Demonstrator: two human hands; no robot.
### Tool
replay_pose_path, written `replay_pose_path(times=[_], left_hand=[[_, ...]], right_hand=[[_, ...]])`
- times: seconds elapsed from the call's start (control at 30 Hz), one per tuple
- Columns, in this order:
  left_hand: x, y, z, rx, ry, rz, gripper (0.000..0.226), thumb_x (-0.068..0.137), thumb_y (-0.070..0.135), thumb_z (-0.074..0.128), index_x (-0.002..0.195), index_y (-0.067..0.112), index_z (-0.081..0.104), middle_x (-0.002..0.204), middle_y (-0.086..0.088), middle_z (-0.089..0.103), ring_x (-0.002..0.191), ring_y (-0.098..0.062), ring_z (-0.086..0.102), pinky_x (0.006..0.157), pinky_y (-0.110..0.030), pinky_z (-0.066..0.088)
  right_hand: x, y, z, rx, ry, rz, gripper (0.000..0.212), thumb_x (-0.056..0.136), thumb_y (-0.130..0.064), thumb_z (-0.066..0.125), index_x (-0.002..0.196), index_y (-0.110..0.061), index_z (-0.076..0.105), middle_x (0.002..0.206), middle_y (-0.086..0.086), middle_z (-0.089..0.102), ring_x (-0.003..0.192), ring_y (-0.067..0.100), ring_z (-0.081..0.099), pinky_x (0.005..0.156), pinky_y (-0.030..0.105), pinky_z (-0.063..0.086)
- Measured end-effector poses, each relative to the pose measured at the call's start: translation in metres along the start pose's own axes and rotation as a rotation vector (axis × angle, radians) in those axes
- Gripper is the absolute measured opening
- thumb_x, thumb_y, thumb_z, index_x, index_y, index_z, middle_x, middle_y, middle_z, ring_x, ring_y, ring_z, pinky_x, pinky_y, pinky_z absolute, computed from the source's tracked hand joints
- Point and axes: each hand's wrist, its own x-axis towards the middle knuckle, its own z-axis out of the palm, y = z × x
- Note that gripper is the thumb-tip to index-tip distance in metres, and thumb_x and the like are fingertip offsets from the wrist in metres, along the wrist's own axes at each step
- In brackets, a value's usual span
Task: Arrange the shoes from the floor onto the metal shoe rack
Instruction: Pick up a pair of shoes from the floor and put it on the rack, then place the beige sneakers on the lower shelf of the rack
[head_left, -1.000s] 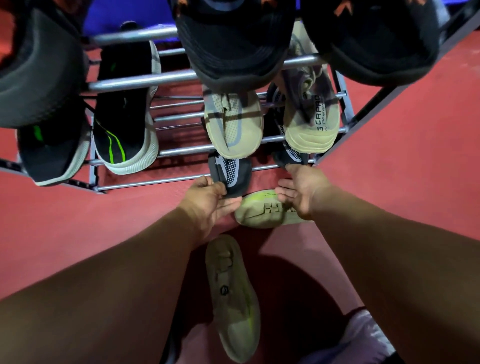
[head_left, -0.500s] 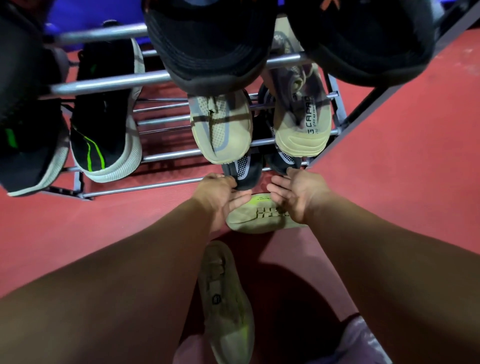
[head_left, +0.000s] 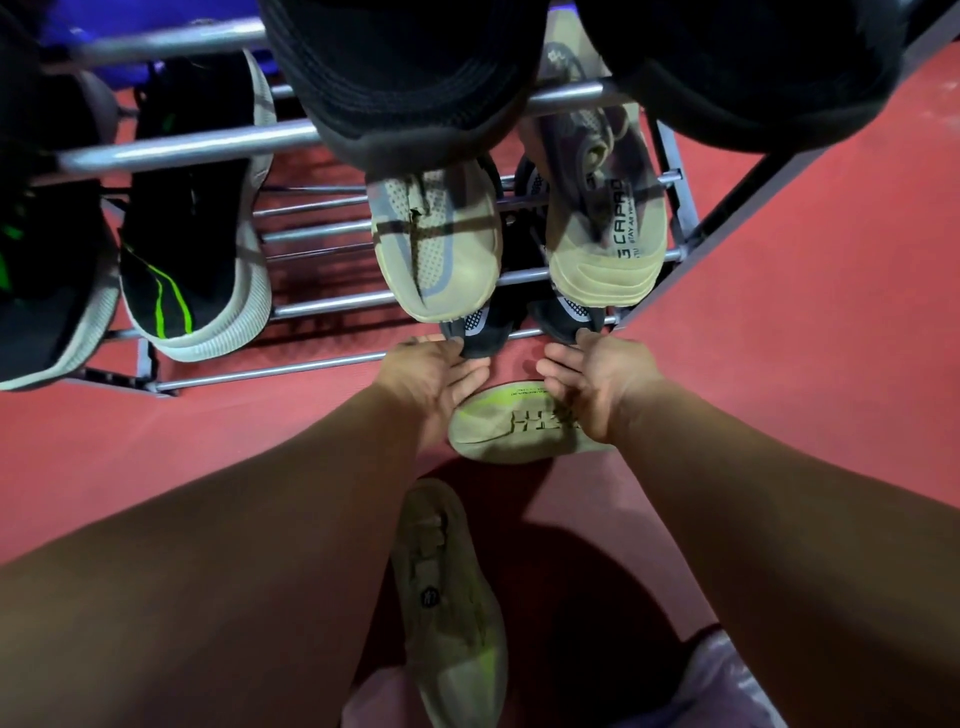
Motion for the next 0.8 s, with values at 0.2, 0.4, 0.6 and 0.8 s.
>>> replay_pose_path(times=[0.2,0.4,0.6,0.8], left_hand=[[-0.017,-0.026,-0.043,0.283,0.078,-0.043,0.025,0.104,0.022,0.045,0.121,0.012,0.061,0.107,-0.009,0.066,0.088,-0.017,0.065,0.081,-0.03,0.054],[-0.031,-0.042,-0.06,0.575,0.042,-0.046,0.016,0.098,0.017,0.057,0.083,0.023,0.061,0.088,-0.003,0.061,0.079,-0.019,0.056,0.058,-0.019,0.044],[-0.047,-0.039,-0.03,0.528,-0.045,-0.058,0.018,0.094,0.01,0.066,0.11,0.015,0.065,0.118,-0.008,0.07,0.104,-0.023,0.066,0.081,-0.028,0.053],[-0.083,-0.03,-0.046,0.495,-0.025,-0.101,0.029,0.09,0.006,0.067,0.116,0.017,0.062,0.113,-0.007,0.07,0.087,-0.02,0.069,0.06,-0.028,0.057]], right_hand=[[0.007,-0.008,-0.041,-0.592,0.298,-0.377,0.023,0.093,-0.025,0.054,0.097,-0.007,0.068,0.091,0.013,0.075,0.085,0.033,0.071,0.079,0.037,0.057],[-0.003,0.006,-0.061,-0.954,0.289,-0.242,0.04,0.104,-0.028,0.046,0.129,-0.004,0.064,0.137,0.02,0.063,0.129,0.037,0.056,0.104,0.033,0.042],[-0.013,0.011,-0.062,-0.627,0.219,-0.136,0.033,0.082,-0.025,0.054,0.108,-0.011,0.068,0.103,0.014,0.074,0.082,0.031,0.069,0.063,0.036,0.062],[-0.045,0.019,-0.076,-0.538,0.151,-0.115,0.024,0.086,-0.019,0.063,0.104,-0.009,0.076,0.093,0.014,0.077,0.058,0.02,0.064,0.033,0.014,0.038]])
